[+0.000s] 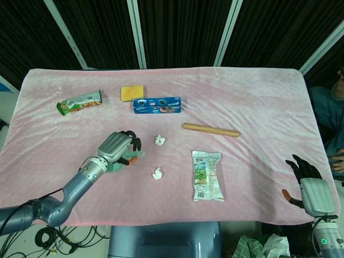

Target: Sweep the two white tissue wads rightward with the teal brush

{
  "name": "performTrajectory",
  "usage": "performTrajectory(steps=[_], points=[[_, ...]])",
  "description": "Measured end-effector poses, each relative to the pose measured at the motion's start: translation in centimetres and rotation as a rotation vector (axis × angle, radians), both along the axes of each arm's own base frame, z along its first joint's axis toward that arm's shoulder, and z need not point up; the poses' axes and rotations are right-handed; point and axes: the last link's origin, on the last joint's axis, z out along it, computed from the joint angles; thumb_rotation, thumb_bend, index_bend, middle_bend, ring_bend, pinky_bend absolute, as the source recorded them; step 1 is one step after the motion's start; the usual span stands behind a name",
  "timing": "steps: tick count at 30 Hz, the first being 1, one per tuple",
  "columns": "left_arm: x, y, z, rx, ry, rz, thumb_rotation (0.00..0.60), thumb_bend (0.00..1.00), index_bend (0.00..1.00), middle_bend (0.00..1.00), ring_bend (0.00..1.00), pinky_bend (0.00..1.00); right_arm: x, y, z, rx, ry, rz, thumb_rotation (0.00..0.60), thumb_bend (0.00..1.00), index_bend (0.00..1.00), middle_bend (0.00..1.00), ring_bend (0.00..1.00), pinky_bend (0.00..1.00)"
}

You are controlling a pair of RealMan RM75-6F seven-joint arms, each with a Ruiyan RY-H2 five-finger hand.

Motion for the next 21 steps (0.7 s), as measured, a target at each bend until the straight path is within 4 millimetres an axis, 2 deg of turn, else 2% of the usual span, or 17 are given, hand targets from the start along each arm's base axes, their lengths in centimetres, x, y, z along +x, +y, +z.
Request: performTrajectory(steps=[6,21], points=[[2.7,-1.1,0.0,-0.033,-0.062,-0.064,0.600,0.43,0.58,0.61,0.24,0.32,0.0,0.0,0.0,0.002,0.000,0.001,0.600,0.18,0.17,0.06,0.10,0.15],[7.4,-3.2,-3.4,-0.222,-0.307,-0.107,0.600,0.43,0.59,0.62,0.26,0.33,0.0,-0.1,-0.1,0.003,0.002,0.000,0.600,0.18,0.17,0.06,0.10,0.15]])
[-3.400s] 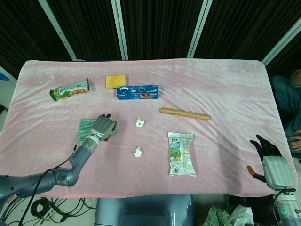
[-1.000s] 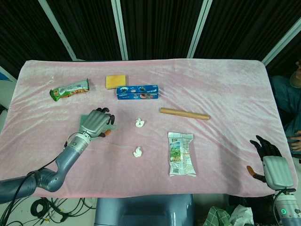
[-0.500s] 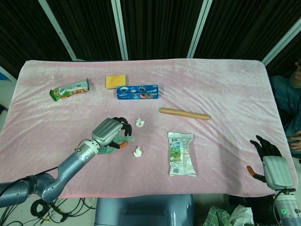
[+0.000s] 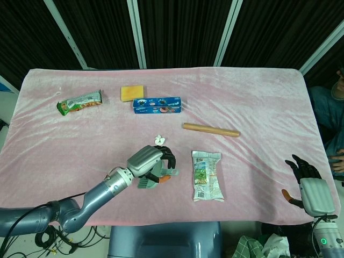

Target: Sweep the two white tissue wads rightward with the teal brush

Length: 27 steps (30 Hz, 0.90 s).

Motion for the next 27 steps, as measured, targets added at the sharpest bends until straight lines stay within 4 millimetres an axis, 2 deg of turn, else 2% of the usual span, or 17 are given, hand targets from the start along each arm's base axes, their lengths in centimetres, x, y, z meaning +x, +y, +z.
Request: performTrajectory(steps=[6,13,20,27], points=[[0.9,-0.1,-1.7,-0.015,-0.033,-0.014,0.600,0.43,0.61,0.64,0.29,0.34,0.0,-0.1,-0.1,0.002,-0.001,-0.002,0.600,0.18,0.17,0.06,0.10,0.15],[1.7,-0.3,-3.5,0.140,0.017,-0.033,0.600,0.43,0.61,0.64,0.30,0.35,0.0,0.0,0.0,0.000,-0.002,-0.003,0.600,0.18,0.17,0.06,0.10,0.15],[1.4,-0.2,-4.8,0.237,0.127,0.001,0.600,0.43,0.62,0.65,0.30,0.35,-0.1,-0.1,-0.1,0.003,-0.004,-0.007,0.600,0.18,0.17,0.06,0.10,0.15],[1.0,-0.8,-5.7,0.255,0.231,0.056,0.600,0.43,0.62,0.65,0.30,0.35,0.0,-0.1,-0.1,0.002,-0.003,-0.008,0.600,0.18,0.17,0.06,0.10,0.15]])
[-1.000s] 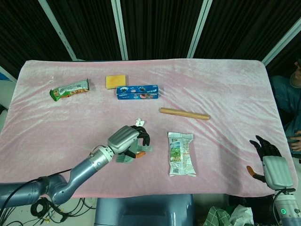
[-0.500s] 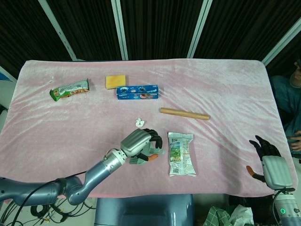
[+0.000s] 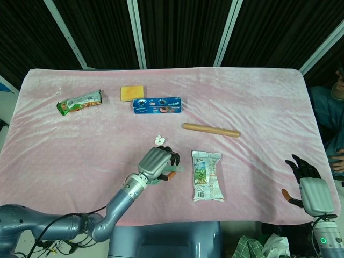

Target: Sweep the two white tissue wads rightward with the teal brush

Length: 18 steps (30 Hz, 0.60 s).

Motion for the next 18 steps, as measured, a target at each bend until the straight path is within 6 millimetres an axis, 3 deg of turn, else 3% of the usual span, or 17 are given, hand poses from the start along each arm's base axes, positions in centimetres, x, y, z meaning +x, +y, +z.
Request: performTrajectory(steps=[10,18], points=[[1.4,-0.8,-1.0,0.041,-0.043,0.076,0.600,0.43,0.63,0.66,0.31,0.36,0.0,0.0,0.0,0.001,-0.003,-0.002,0.600,0.18,0.17,0.06,0.10,0.15],[2.0,0.4,-2.0,0.109,-0.081,0.064,0.600,0.43,0.63,0.67,0.31,0.36,-0.1,0.0,0.0,0.004,-0.010,-0.007,0.600,0.18,0.17,0.06,0.10,0.15]])
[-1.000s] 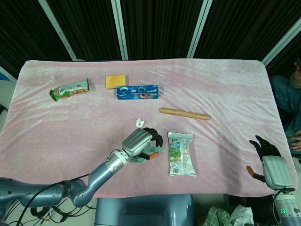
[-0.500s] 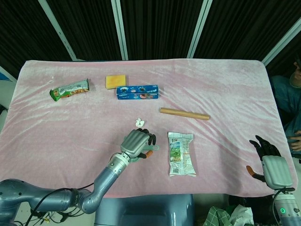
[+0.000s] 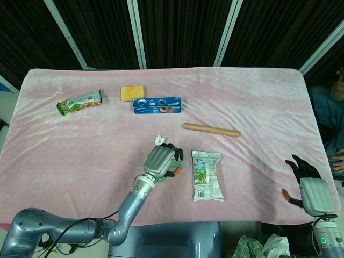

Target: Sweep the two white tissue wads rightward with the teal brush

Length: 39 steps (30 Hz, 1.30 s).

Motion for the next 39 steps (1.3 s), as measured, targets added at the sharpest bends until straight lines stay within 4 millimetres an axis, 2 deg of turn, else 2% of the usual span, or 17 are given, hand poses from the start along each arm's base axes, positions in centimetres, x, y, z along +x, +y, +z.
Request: performTrajectory(steps=[5,11,18,22,26,30,34,39], points=[[0.3,1.4,-0.4,0.083,-0.013,-0.028,0.600,0.43,0.63,0.67,0.31,0.36,0.0,0.0,0.0,0.002,-0.002,0.000,0.600,0.18,0.17,0.06,0.10,0.15],[0.5,3.9,0.2,0.192,-0.062,-0.063,0.600,0.43,0.64,0.67,0.32,0.36,0.0,0.1,0.0,0.006,-0.002,-0.002,0.600,0.18,0.17,0.06,0.10,0.15],[1.1,6.6,3.3,0.365,-0.161,-0.147,0.600,0.43,0.66,0.69,0.32,0.36,0.0,0.1,0.0,0.009,-0.004,-0.005,0.600,0.18,0.17,0.06,0.10,0.15],[-0.1,8.6,5.1,0.403,-0.139,-0.180,0.600,0.43,0.66,0.70,0.33,0.37,0.0,0.1,0.0,0.010,-0.002,-0.005,0.600,0.18,0.17,0.06,0.10,0.15],[-1.4,9.7,5.4,0.333,-0.066,-0.194,0.600,0.43,0.66,0.70,0.33,0.37,0.0,0.2,0.0,0.007,-0.003,-0.007,0.600,0.18,0.17,0.06,0.10,0.15],[-3.2,10.9,5.4,0.187,-0.013,-0.168,0.600,0.43,0.66,0.70,0.33,0.37,0.0,0.1,0.0,0.008,-0.006,-0.013,0.600,0.18,0.17,0.06,0.10,0.15],[-4.4,11.6,5.4,0.027,-0.067,-0.087,0.600,0.43,0.66,0.69,0.33,0.37,-0.1,0.1,0.0,0.009,-0.007,-0.015,0.600,0.18,0.17,0.06,0.10,0.15],[-5.0,12.1,5.2,-0.133,-0.125,-0.007,0.600,0.43,0.66,0.69,0.33,0.37,-0.1,0.1,0.1,0.009,-0.009,-0.017,0.600,0.18,0.17,0.06,0.10,0.15]])
